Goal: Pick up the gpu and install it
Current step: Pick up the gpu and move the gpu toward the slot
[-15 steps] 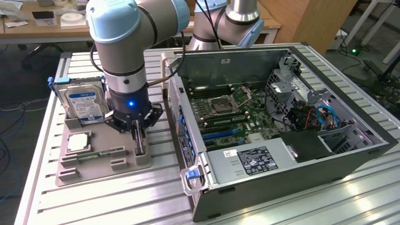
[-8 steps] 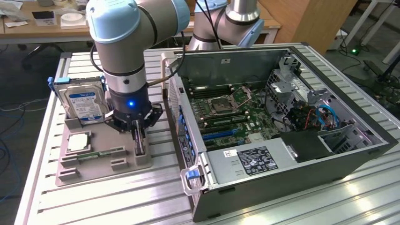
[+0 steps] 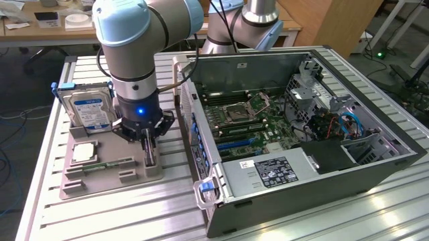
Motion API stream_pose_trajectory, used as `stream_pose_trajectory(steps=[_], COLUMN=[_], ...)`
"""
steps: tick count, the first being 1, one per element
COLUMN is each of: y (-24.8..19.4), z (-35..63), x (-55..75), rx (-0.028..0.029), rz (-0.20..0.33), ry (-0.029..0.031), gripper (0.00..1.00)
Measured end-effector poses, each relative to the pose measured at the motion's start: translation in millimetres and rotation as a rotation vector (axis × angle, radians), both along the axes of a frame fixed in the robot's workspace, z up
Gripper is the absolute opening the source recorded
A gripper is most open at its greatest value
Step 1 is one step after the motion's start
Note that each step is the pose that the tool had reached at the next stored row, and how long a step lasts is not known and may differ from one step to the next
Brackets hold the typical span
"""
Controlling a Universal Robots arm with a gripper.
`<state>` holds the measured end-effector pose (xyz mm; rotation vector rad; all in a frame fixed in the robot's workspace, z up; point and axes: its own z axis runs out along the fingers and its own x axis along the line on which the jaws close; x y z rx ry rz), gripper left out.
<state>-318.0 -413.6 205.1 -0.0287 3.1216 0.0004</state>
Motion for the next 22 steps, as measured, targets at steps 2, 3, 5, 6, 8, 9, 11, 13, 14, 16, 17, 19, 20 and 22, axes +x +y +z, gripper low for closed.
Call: stream_pose_trajectory(steps=[2,3,5,6,8,9,11,13,14,16,17,19,20,22], y=[0.0,0.0,0.0,0.0,0.0,0.0,0.0,0.0,0.0,0.0,0.0,0.0,0.0,0.0], z=[0.4,2.0,7.7,11.0,18.5,22.0,28.5,34.8,38.1,44.4,47.6,53.6,56.9,63.0], x=[0.1,0.1,0.0,0.0,0.0,0.0,0.0,0.0,0.0,0.0,0.0,0.0,0.0,0.0], rx=[0.0002,0.0001,-0.0001,0.0001,0.0000,0.0000,0.0000,0.0001,0.0000,0.0000,0.0000,0.0000,0.0000,0.0001], rz=[0.000,0.000,0.000,0.000,0.000,0.000,0.000,0.000,0.000,0.000,0.000,0.000,0.000,0.000], ry=[-0.0003,-0.0002,0.0002,0.0001,0.0004,0.0004,0.0005,0.0006,0.0006,0.0007,0.0008,0.0008,0.0008,0.0007], gripper=[0.28,0.28,0.28,0.28,0.28,0.28,0.28,0.28,0.28,0.28,0.28,0.28,0.28,0.28])
